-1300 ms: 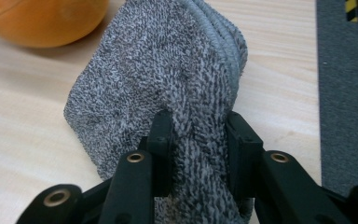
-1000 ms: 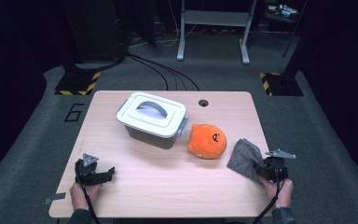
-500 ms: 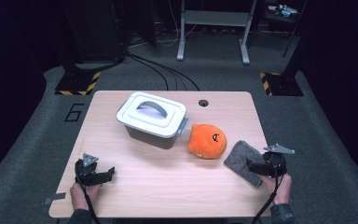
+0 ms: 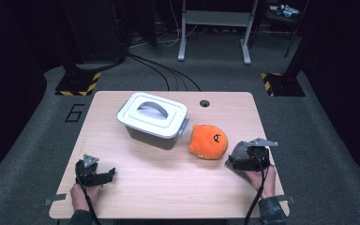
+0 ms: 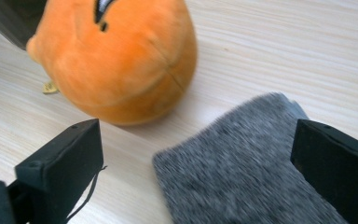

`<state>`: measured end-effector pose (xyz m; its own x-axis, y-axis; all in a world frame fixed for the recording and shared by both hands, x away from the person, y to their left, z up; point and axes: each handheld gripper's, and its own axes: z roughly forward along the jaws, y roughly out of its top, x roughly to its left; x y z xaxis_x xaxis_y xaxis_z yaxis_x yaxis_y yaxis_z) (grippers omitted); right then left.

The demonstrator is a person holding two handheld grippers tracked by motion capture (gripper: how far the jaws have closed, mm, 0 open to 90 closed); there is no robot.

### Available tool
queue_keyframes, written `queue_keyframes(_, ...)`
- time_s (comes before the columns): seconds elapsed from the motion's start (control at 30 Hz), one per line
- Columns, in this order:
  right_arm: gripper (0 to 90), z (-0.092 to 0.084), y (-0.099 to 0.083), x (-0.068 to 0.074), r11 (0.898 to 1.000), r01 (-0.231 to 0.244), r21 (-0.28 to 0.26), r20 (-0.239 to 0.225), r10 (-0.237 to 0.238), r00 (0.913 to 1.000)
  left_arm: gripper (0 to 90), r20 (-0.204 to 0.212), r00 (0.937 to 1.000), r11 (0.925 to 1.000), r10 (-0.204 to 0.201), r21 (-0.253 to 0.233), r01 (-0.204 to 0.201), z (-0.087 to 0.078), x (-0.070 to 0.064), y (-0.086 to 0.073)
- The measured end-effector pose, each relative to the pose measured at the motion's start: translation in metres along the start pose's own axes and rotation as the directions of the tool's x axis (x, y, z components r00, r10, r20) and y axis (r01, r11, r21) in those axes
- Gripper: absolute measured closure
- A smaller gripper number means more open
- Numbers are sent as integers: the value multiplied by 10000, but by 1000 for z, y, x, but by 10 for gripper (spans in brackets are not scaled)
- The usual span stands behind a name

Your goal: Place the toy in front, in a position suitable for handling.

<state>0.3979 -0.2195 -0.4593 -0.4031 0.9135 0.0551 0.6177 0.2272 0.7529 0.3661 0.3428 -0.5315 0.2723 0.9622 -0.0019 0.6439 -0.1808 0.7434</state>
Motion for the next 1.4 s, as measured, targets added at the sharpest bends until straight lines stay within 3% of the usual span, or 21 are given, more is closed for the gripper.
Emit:
queue_keyframes(0.23,0,18,13,13,9999,152,2,-567,-151,9983,107,0,10000,10000,6,-9,-6,0,0,0)
queue_keyframes(0.47,0,35,32,23,9992,378,124,-789,-367,9962,107,5,10000,10000,4,-9,-4,0,0,0)
queue_keyframes(0.67,0,47,45,27,9998,201,-43,-1148,-204,9932,107,-1,10000,10000,-6,-9,6,0,0,0)
queue_keyframes(1.03,0,76,54,32,9977,335,593,-957,-277,9950,107,1,10000,10000,-3,9,3,0,0,0)
queue_keyframes(1.37,127,84,49,30,9967,47,810,-838,21,9965,107,9,10000,10000,1,2,-1,0,0,0)
queue_keyframes(1.4,138,84,48,29,9970,229,743,-776,-171,9968,107,8,10000,10000,0,-3,0,0,0,0)
